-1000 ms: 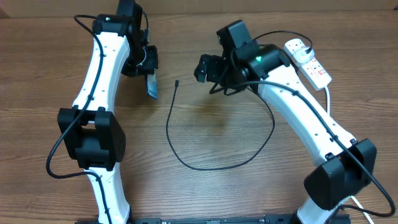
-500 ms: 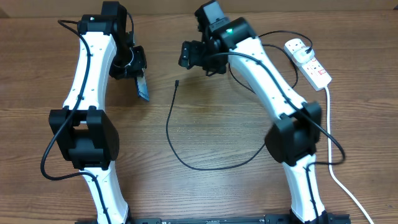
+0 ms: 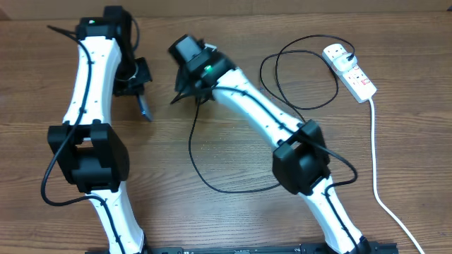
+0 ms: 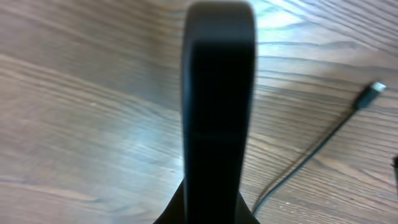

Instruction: Plug charger to phone and switch on socket

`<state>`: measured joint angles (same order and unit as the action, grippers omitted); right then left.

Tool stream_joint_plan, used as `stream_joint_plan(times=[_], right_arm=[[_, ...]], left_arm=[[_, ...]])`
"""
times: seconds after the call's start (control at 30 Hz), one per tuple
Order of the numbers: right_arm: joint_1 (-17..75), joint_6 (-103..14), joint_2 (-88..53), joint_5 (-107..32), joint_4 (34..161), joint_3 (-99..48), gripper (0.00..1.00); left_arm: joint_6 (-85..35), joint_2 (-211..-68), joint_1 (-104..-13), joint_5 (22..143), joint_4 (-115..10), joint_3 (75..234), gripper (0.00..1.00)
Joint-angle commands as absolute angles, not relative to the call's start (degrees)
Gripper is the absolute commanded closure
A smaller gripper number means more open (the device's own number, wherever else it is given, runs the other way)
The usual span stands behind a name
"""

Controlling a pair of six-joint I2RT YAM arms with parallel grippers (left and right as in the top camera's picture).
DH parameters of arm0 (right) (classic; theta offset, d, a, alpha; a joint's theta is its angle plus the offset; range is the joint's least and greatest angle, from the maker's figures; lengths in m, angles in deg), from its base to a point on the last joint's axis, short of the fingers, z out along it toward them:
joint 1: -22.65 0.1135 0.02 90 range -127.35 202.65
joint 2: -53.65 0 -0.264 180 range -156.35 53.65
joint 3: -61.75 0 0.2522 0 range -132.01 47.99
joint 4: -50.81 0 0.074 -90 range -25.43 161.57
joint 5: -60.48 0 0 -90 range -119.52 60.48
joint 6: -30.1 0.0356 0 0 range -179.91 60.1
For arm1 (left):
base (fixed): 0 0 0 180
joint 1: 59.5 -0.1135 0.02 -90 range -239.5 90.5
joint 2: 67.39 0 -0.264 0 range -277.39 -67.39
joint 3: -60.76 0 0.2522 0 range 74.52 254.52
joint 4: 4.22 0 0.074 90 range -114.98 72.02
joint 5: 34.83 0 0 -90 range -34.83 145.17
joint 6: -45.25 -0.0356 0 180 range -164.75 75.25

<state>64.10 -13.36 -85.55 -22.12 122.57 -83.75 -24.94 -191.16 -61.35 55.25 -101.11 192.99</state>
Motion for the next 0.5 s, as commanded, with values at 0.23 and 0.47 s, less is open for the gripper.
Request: stream_joint_plan(times=[0.23, 0.47], right_arm=[[62.79, -10.78, -92.32, -17.03, 121.85, -84.93, 0.49], [62.88, -12.84, -93.90, -17.67, 120.97, -84.82, 0.53]], left_arm=[[-23.32, -189.52, -63.14, 55.22, -101.55, 193.61, 0.96], [-23.36, -189.52, -63.12, 55.86, -101.57, 193.61, 0.96]])
